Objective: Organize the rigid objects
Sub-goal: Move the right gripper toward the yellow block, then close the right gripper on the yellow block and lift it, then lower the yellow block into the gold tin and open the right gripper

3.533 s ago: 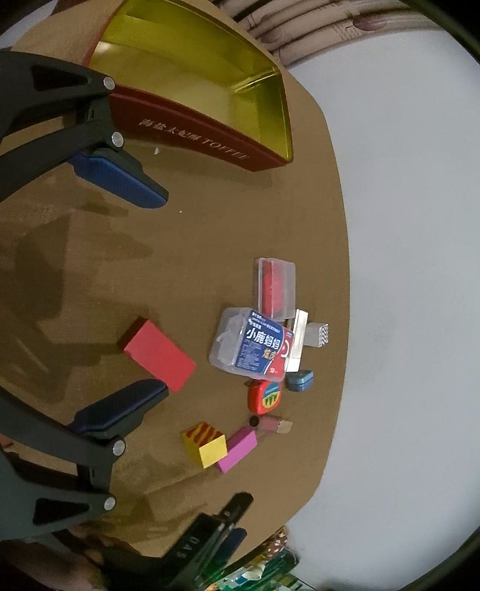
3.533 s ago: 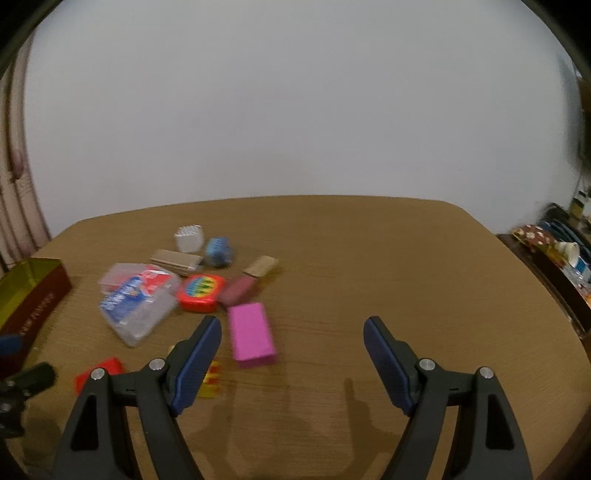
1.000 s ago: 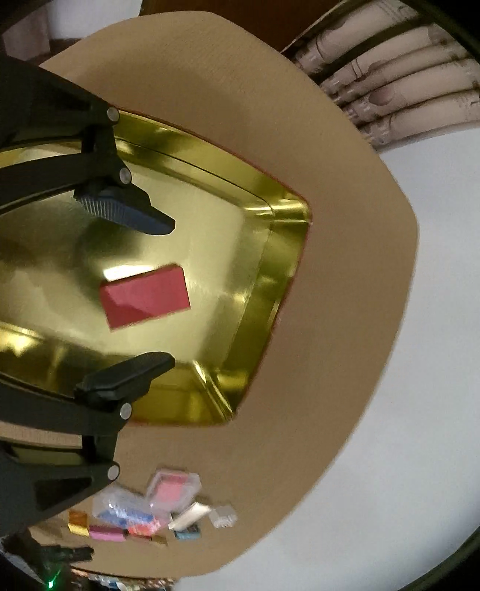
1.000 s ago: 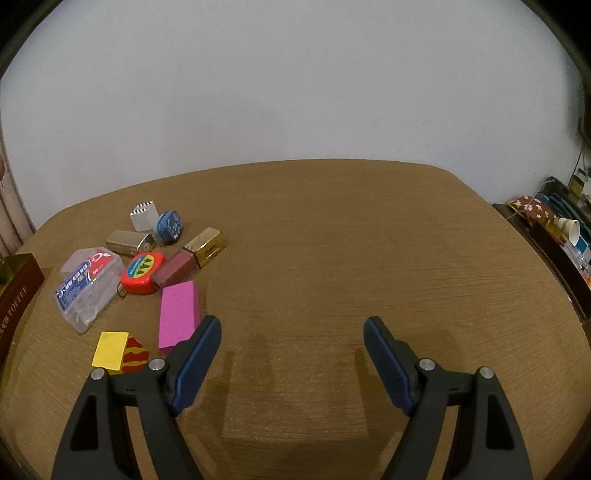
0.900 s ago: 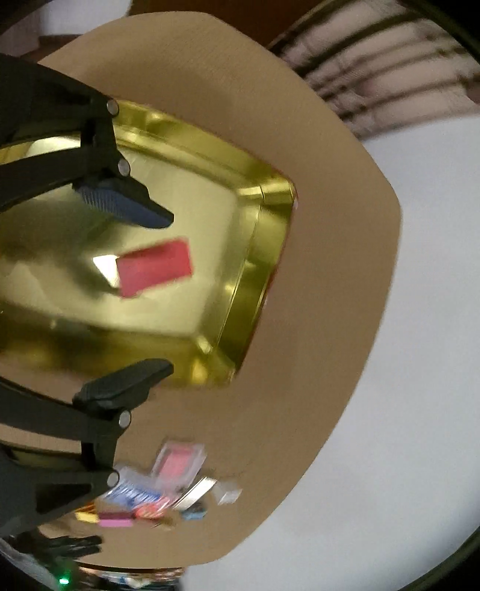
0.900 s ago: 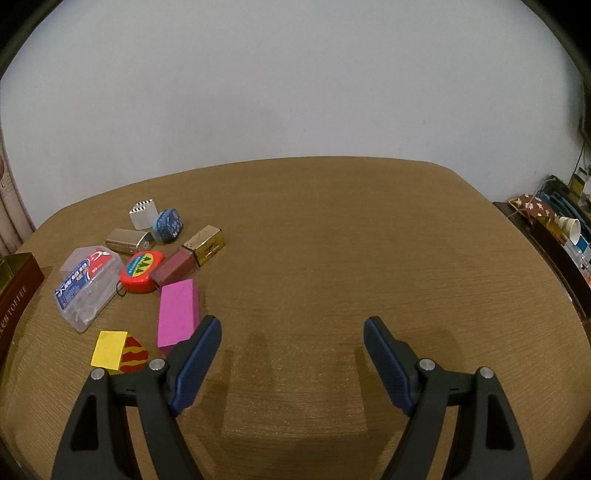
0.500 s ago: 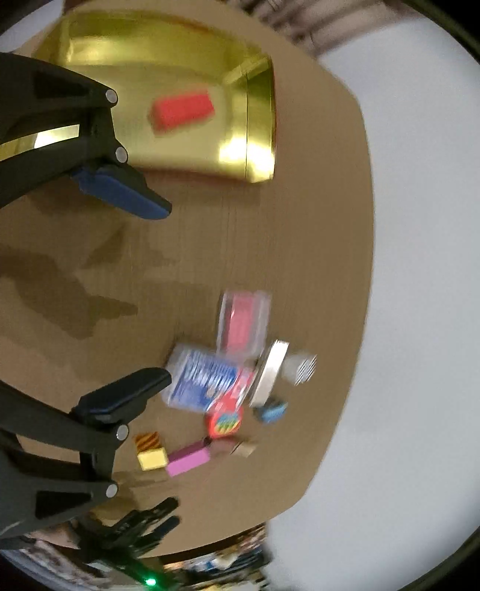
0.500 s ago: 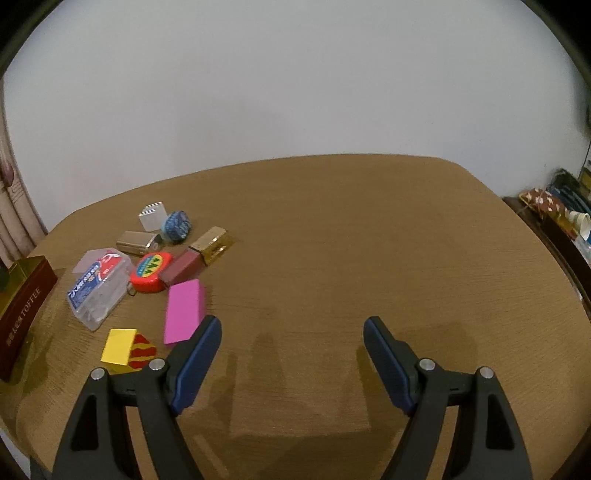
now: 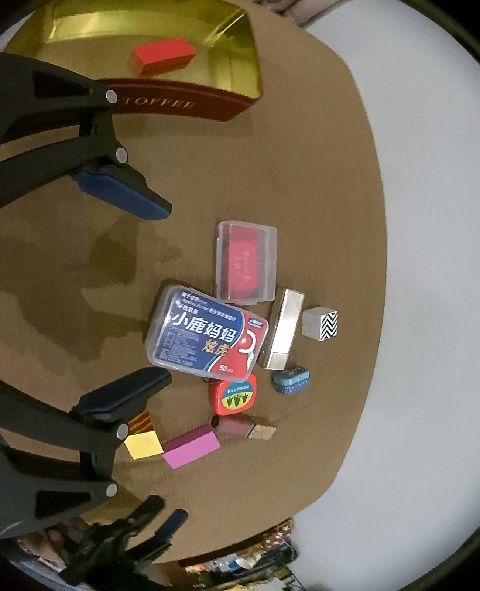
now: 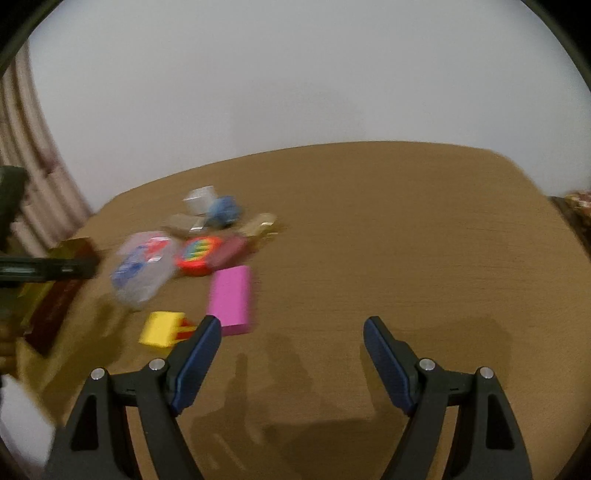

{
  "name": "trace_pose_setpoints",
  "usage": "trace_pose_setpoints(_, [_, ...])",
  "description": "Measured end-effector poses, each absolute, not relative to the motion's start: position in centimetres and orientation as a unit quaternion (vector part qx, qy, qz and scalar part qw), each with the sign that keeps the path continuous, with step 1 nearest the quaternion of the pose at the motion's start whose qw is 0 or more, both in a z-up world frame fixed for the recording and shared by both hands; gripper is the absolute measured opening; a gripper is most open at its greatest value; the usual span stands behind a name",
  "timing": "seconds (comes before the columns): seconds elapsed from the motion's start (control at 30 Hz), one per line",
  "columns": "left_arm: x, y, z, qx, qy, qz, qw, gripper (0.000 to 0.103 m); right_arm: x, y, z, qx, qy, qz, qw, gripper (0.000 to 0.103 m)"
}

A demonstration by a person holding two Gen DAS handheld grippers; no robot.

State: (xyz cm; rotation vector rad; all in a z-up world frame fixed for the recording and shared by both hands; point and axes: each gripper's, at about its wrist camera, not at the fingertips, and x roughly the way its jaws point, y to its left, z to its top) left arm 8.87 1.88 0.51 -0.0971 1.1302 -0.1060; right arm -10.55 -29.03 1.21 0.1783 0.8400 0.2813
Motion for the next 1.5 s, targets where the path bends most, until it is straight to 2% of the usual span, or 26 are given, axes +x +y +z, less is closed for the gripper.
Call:
trace_pose_setpoints(0.23, [7.4, 2.0, -0.2, -0.033, 0.536, -0.041, 0.842, 0.078, -11.0, -22.3, 1.7, 0.027, 0.428, 0.187, 0.884, 0.082])
trace_pose_setpoints(0.43, [5.0, 2.6, -0.1, -0.052, 0.535, -0.053, 0.842, 0.079, -10.0, -19.8, 0.8, 0.030, 0.450, 0.169, 0.877, 0.080])
trace_pose_setpoints(0.47, [4.6, 2.6, -0.1, -0.055, 0.534, -0.056, 0.842, 0.079, -9.7, -19.5, 0.5, 0.029, 0.459, 0.160, 0.874, 0.072])
trace_pose_setpoints(0.5, [4.1, 2.6, 0.0, -0.057, 0.531, -0.060, 0.843, 0.079, -9.5, -19.6, 0.2, 0.028, 0.467, 0.151, 0.871, 0.060])
trace_pose_setpoints(0.63, [1.9, 1.8, 0.8, -0.031, 0.510, -0.065, 0.857, 0.079, -8.7, -19.5, -1.2, 0.032, 0.495, 0.127, 0.859, 0.049])
trace_pose_setpoints(0.73, [0.3, 1.0, 1.2, -0.013, 0.498, -0.072, 0.864, 0.082, -8.5, -19.3, -1.3, 0.025, 0.496, 0.120, 0.859, 0.031])
trace_pose_setpoints(0.9, [-2.3, 1.3, 1.3, -0.021, 0.494, -0.067, 0.867, 0.084, -8.7, -18.9, -0.8, 0.027, 0.497, 0.128, 0.858, 0.030])
trace_pose_setpoints(1.1, [-6.3, 4.6, 1.5, -0.097, 0.493, -0.027, 0.864, 0.084, -9.0, -14.9, 4.2, 0.020, 0.468, 0.203, 0.860, 0.030])
trace_pose_setpoints(1.33, [-11.1, 9.5, 1.4, -0.156, 0.490, 0.052, 0.856, 0.085, -5.5, -1.8, 9.6, -0.019, 0.433, 0.352, 0.829, 0.030])
trace_pose_setpoints(1.5, [-13.3, 12.9, 0.5, -0.182, 0.493, 0.109, 0.844, 0.086, -1.2, 7.5, 7.6, -0.059, 0.465, 0.381, 0.797, 0.030])
